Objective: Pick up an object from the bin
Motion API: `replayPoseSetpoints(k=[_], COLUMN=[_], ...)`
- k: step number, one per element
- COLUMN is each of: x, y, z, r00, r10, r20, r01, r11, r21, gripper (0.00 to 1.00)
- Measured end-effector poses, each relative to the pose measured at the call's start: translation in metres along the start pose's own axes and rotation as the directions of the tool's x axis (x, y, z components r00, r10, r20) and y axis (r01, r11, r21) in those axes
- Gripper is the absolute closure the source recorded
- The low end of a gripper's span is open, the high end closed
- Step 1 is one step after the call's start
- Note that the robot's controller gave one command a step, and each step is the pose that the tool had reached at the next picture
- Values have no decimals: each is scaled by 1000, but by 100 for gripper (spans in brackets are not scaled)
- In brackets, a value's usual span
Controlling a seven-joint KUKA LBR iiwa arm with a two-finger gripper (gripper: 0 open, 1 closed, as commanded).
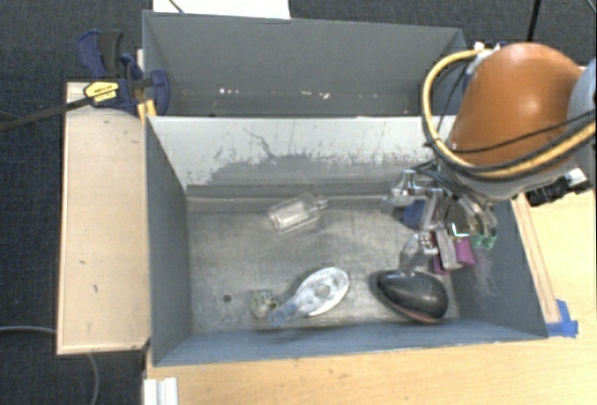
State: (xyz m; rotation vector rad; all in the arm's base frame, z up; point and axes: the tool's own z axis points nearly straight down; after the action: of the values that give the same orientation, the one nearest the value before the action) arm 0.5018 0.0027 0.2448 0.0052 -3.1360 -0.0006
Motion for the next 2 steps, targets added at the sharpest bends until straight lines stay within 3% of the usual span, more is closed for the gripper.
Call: replayPoseSetpoints(k=[1, 2], x=[24, 4], y=[86, 92], z=[121, 170], r00=[981, 921], r10=[-195, -390], r20=[0, 5], r01=[195, 390], r11=[981, 921], r21=[-1, 2], gripper=[0, 0])
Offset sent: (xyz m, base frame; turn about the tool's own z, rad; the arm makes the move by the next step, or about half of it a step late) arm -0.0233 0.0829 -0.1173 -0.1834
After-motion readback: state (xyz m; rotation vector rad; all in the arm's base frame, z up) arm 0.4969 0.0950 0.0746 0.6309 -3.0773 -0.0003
